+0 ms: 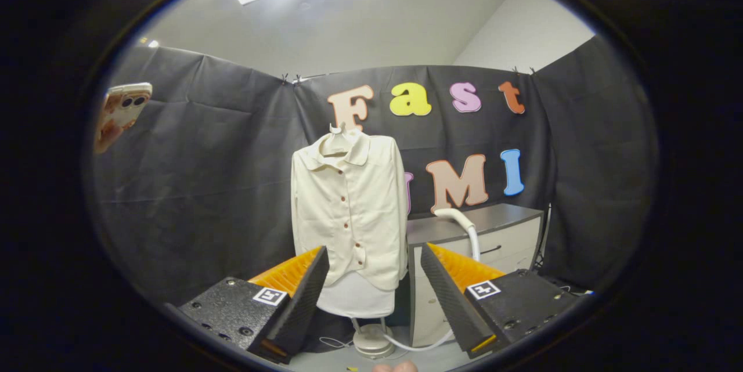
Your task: Iron the clothes twice with a garment steamer, once on the left side and once on the right side.
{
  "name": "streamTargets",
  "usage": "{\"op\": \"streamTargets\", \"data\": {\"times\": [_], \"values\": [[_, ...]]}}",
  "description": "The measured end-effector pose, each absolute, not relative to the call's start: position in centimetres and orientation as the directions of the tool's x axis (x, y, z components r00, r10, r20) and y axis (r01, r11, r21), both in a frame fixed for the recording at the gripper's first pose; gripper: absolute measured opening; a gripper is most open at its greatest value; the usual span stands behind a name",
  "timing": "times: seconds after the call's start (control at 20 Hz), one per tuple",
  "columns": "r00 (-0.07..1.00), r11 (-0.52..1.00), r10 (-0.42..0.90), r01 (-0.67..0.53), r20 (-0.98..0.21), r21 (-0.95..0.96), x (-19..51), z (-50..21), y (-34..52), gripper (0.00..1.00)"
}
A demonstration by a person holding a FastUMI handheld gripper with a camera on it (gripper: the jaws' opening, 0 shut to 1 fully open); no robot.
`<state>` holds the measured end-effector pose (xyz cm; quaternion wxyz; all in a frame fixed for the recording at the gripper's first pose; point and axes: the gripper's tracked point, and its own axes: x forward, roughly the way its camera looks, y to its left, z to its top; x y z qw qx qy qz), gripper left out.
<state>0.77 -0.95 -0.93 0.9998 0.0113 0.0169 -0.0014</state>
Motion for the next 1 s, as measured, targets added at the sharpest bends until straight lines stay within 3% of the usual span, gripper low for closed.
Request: {"op": "streamTargets", "data": {"times": [0.6,1.0], "values": [[0.996,0.997,-0.071,0.070,-0.053,-0.026,6.1,-2.3,-3.6,0.97],[0.989,0.992,-0.116,0.110,-0.093,-0.063,17.1,-4.7,-13.9,0.98]]}}
